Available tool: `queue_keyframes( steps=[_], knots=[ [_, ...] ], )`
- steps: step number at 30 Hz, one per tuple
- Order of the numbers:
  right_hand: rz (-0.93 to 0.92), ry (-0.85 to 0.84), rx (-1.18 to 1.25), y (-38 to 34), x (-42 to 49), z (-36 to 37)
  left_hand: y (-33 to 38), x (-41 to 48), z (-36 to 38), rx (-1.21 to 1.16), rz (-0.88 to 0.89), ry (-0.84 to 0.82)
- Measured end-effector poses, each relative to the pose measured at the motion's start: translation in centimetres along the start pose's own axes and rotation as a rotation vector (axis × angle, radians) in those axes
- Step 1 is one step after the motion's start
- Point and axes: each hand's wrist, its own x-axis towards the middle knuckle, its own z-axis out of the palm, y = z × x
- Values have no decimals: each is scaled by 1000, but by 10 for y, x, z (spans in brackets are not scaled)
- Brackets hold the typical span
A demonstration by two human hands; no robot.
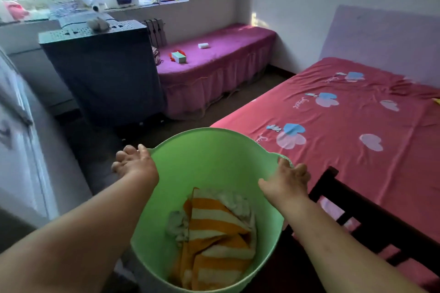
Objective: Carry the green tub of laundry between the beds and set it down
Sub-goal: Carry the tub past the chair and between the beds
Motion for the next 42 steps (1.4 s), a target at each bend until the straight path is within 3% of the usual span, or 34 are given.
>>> queue_keyframes(
  steps=[6,15,30,42],
  knots=[
    [91,3,21,-67,54,5,6,93,-26,-1,75,-31],
    [57,141,57,-128,137,-7,26,190,-66,21,95,88],
    [187,26,-14,-287,318,43,72,458,-53,63,183,-43],
    [201,86,138,-344,431,40,109,574,-120,43,161,68]
  ],
)
